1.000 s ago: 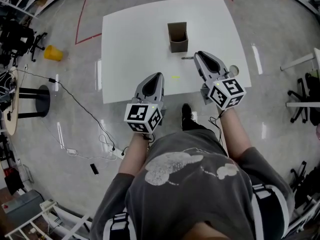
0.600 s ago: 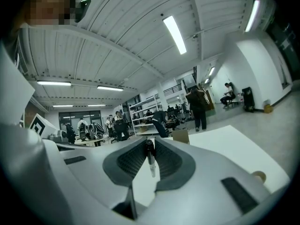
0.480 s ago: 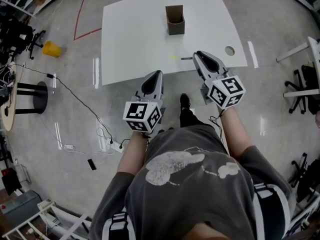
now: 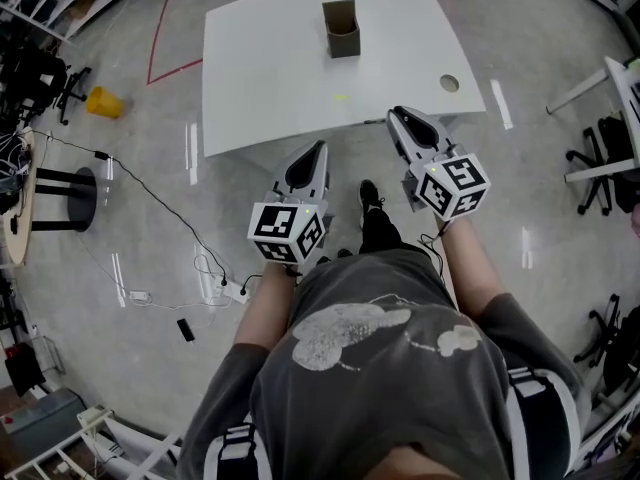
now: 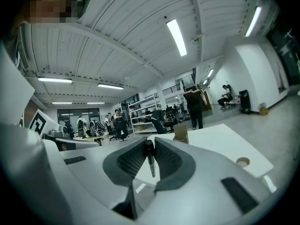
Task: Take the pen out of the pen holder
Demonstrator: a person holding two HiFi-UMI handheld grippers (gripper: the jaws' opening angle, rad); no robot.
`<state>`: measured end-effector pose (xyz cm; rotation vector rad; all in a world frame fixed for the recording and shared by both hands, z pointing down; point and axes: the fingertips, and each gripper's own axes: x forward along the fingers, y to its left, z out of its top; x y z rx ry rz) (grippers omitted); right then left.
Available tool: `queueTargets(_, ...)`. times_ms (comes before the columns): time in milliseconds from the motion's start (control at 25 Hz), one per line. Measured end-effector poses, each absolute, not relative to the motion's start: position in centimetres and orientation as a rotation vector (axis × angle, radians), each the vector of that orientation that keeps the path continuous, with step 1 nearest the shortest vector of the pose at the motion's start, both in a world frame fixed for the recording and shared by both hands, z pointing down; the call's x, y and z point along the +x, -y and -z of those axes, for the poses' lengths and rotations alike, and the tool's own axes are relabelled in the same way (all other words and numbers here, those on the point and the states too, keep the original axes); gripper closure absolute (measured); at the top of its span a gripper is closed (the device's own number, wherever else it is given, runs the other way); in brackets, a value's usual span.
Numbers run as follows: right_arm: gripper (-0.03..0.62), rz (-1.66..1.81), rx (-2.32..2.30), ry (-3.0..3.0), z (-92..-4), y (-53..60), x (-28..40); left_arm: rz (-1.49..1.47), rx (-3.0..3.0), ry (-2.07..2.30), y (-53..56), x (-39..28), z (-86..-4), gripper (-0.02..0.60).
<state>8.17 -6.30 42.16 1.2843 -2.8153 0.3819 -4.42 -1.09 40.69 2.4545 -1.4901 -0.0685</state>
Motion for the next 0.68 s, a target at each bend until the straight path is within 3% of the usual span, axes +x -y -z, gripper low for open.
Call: queueTargets(680, 0.537, -0.361, 1.358, 2.800, -40.9, 3.4, 9.8, 0.095, 2.503, 1.463, -1.5, -3.4, -39.1, 0.574)
